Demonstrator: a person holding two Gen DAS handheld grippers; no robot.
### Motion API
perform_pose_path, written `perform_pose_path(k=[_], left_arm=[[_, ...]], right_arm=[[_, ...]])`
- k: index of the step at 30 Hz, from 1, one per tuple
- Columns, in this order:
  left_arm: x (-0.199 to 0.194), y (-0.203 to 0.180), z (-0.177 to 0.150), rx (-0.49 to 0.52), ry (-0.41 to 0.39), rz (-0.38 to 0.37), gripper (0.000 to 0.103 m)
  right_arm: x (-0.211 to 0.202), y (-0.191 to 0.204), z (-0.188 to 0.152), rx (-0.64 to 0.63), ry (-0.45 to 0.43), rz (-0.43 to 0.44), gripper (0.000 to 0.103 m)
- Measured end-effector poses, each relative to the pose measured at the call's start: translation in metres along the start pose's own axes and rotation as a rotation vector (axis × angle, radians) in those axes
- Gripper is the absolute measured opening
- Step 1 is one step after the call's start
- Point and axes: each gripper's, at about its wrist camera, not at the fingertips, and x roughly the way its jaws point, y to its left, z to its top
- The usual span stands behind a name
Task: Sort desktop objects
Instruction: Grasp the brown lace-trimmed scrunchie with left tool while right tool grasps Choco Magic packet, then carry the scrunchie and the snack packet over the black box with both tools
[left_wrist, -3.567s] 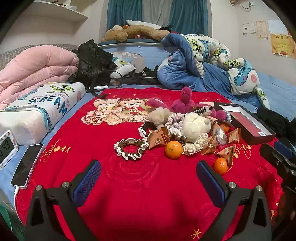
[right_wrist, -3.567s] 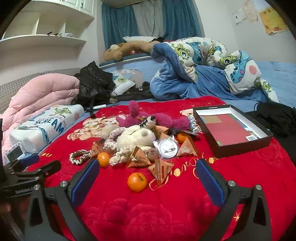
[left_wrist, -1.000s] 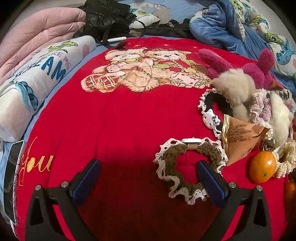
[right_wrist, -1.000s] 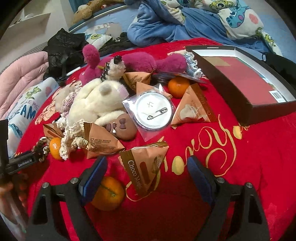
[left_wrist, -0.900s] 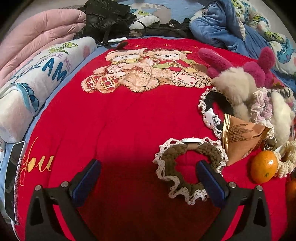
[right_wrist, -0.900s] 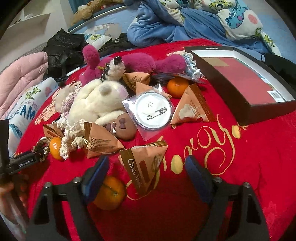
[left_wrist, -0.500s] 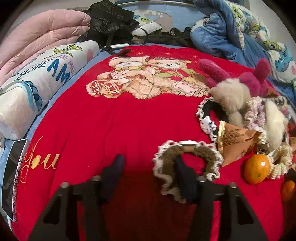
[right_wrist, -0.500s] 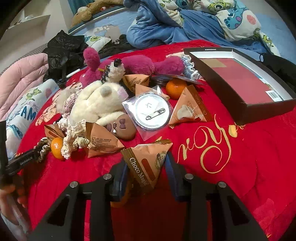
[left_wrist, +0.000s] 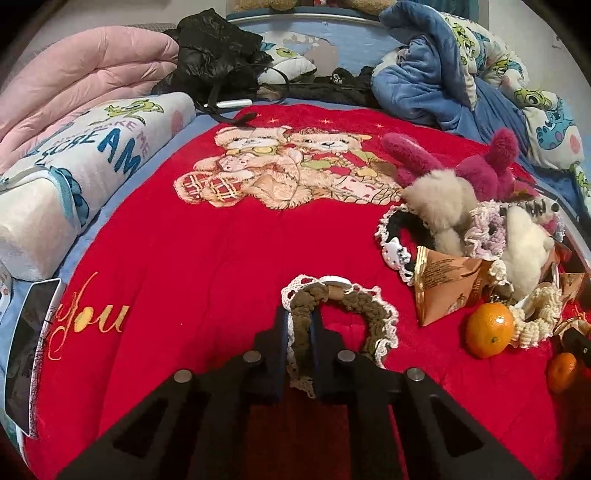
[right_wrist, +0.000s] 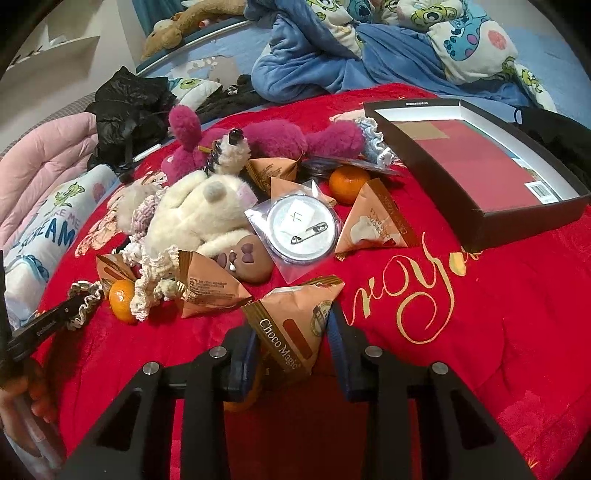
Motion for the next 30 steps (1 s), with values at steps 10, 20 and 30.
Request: perform_pose_path(k=[10,20,30], left_arm=[[-0.027,-0.014,0.002,0.026,-0.068,-0.019,0.010],[-0.077,-0.034,0.001,0.031,-0.174,-0.100,0.010],[-0.100,-0.098,-0.007,0.086,-0.182,-0.210,0.010]], right_arm=[[-0.008,0.001,0.002,-0.019,-0.026,0.007,0.033],[-0.027,0.006,0.004,-0.062,-0.074,0.021,0.032],[-0.056,-0.026,0.003,-0.048,-0.114,-0.018,0.032]])
